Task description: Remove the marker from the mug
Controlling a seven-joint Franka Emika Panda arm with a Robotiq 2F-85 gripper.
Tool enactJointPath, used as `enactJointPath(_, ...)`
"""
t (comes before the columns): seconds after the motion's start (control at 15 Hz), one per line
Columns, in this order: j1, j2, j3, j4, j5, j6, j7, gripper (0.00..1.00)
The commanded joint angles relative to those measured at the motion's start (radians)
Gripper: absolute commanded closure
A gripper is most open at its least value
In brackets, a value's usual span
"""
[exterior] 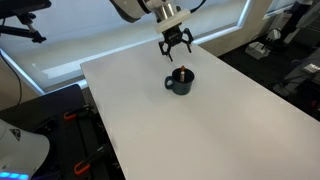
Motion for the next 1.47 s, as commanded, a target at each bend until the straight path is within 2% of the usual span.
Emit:
enactJointPath(0.0,-0.011,0.001,0.013,0.002,-0.006,-0.006,0.002,0.00)
enactJointPath(0.33,-0.005,-0.003,0.001,-0.009,-0.032,0.007,0.031,0.00)
enactJointPath(0.53,0.004,-0.007,-0.039,-0.035,-0.134,0.043,0.140,0.00)
enactJointPath(0.73,-0.016,0.000,-0.047,-0.048,-0.202,0.040,0.227,0.00)
enactJointPath(0.87,-0.030,0.014,-0.025,-0.023,-0.179,0.004,0.191,0.00)
enactJointPath(1.4,-0.043,0.027,-0.026,-0.025,-0.177,0.008,0.196,0.00)
